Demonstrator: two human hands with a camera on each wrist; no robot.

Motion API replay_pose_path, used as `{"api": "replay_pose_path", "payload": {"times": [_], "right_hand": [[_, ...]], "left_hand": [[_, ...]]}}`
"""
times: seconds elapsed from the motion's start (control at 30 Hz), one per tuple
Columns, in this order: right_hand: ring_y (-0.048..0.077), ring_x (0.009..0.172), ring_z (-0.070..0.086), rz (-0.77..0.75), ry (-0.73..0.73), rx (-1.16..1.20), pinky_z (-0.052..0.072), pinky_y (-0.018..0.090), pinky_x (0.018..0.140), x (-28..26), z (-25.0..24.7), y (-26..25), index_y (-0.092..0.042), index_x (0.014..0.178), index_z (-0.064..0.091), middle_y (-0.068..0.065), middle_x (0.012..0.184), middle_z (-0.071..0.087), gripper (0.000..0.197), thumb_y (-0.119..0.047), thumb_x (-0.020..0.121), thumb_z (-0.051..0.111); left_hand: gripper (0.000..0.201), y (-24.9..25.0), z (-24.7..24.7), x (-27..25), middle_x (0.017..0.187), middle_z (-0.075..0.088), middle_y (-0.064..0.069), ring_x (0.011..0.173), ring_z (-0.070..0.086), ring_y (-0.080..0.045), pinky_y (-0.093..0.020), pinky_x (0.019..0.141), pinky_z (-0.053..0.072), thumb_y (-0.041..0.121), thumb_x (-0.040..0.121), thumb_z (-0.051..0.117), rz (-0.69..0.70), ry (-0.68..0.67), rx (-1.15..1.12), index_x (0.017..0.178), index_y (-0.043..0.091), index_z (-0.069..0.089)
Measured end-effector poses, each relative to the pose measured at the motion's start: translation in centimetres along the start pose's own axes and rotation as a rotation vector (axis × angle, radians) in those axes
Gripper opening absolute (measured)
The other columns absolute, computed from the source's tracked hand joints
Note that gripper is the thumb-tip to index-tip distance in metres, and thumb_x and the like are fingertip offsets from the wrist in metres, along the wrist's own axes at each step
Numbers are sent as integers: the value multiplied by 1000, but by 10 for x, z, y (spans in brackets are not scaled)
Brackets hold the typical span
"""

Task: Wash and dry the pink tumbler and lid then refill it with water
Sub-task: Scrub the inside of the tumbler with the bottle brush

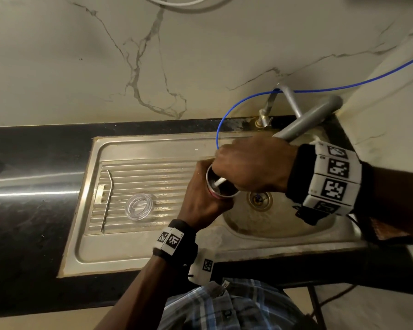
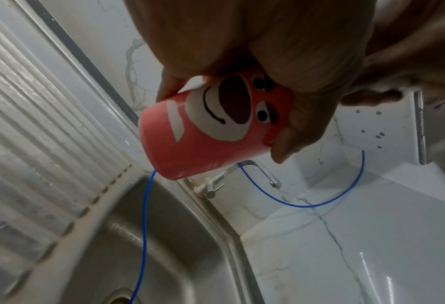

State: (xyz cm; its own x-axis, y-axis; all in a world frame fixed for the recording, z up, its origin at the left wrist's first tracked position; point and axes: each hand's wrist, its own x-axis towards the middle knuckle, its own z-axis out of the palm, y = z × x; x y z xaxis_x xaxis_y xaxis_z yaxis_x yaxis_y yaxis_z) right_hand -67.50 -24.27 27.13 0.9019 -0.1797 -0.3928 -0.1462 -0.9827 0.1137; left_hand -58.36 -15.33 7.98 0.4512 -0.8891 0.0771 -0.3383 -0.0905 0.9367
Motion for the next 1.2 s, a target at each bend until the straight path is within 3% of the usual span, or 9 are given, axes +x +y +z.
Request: {"api": "replay_pose_path", "payload": {"times": [0.13,0.23,0.4,0.57,0.7,0.83,0.93,1.1,1.2], "right_hand": [[22,101,61,52,-61,-28,40,31,76,5,9,4,-16,119,61,3,119,62,27,-27,108,39],[22,93,61,49,-79,-40,51,36,80,4,7,2,-16,114,63,2,108,61,22,-24,107,43],[14,80,45,-76,-73,8,34,27,74,-1,5,-3,-25,89,46,-7,85,42,16,-19,104,48],[19,92,59,16,-19,11,49,33,78,3,6,11,-18,111,61,1,105,58,21,-25,105,42],[20,102,64,58,36,-57,37,30,70,-3,5,13,-17,116,61,2,117,62,29,-23,109,33],[23,96,61,5,-21,-116,47,35,75,-5,4,5,-19,104,59,-2,99,56,22,-22,108,38],[19,79,45,12,-52,-114,43,35,71,-11,-2,1,-24,84,38,-7,73,26,23,-19,106,41],[12,69,35,-8,-49,-69,41,33,73,-16,-11,3,-24,71,20,-8,72,21,41,-19,104,44],[11,72,40,0,-91,-37,34,28,73,-14,-3,7,-22,88,48,-10,73,24,18,-21,105,44]], "left_hand": [[84,10,-3,-4,113,65,13,99,67,2,-14,71,50,7,65,95,22,-13,-12,114,49,41],[86,10,-3,-4,114,65,13,97,66,4,-11,71,48,7,65,95,34,-49,-4,116,51,40],[103,10,-2,-6,117,64,10,99,67,-1,-19,75,51,3,67,92,56,10,-52,109,79,37],[87,10,2,-8,113,67,12,97,69,-3,-25,74,56,6,65,94,19,-13,-52,115,55,42],[84,9,-3,-3,118,65,11,101,68,-4,-23,78,55,1,64,93,61,13,-64,116,47,45],[91,9,-3,2,117,66,8,96,67,0,-12,71,47,4,66,92,79,-32,-31,115,62,40],[94,4,2,5,117,67,7,98,67,-3,-10,73,45,7,66,89,84,-1,-34,115,69,39],[90,-15,1,5,115,67,7,100,68,-7,-17,76,50,4,65,93,38,48,-29,114,62,43],[77,-18,5,5,123,64,6,108,66,-12,-31,84,56,16,68,93,49,10,46,124,43,49]]}}
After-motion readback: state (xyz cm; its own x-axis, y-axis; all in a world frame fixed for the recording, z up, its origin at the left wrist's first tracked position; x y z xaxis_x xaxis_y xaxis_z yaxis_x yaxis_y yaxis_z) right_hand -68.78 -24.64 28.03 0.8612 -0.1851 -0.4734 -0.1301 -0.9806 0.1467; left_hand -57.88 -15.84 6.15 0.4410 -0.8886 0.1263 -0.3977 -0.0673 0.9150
